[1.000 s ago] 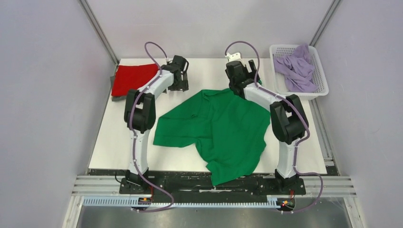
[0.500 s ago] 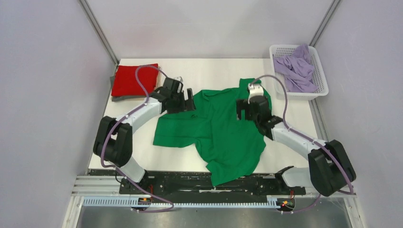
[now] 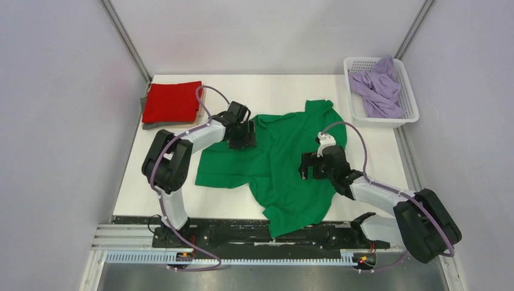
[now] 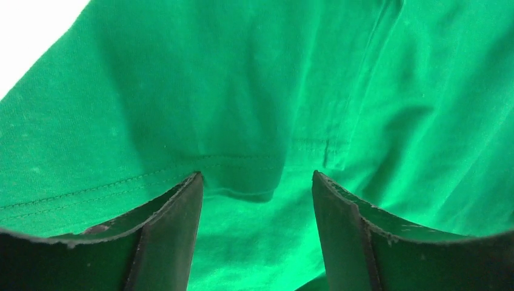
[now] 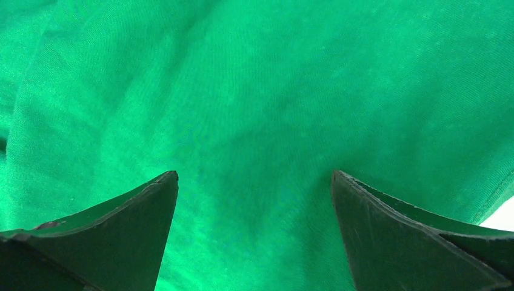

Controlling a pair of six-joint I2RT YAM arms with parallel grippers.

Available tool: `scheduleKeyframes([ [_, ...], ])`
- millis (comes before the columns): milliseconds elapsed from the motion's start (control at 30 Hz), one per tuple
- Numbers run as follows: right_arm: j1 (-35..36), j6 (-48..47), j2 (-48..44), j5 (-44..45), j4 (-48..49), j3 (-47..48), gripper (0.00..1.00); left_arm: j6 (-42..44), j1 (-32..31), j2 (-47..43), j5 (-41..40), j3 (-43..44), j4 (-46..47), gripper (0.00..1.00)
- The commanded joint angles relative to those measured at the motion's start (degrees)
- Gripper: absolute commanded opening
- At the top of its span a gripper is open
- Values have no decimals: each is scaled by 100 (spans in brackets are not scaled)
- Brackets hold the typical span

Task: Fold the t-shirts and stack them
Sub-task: Flatten out the tshirt

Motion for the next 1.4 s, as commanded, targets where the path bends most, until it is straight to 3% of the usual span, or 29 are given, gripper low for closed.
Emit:
scheduleKeyframes([
  [0,4,77,-4,27,218,-169,98,-104,-12,224,-242,391,-112,66],
  [300,-1,-118,102,579,-94,-46,98,-54,-8,550,-628,941,-385,35],
  [533,4,-169,210,772,-217,-1,98,80,-1,549,-981,1290,-604,29],
  [667,4,-209,282,830,-279,49,98,156,21,668,-1201,1491,-685,3],
  [1067,0,-349,381,926,-340,91,98,517,490,1035,-1572,2455,-639,2],
  [1233,-7,-619,604,938,-100,174,98,785,1000,1628,-1551,3351,-470,2],
  [1367,-5,-887,1089,1153,-20,627,98,886,1404,2537,-1538,4681,-554,2],
])
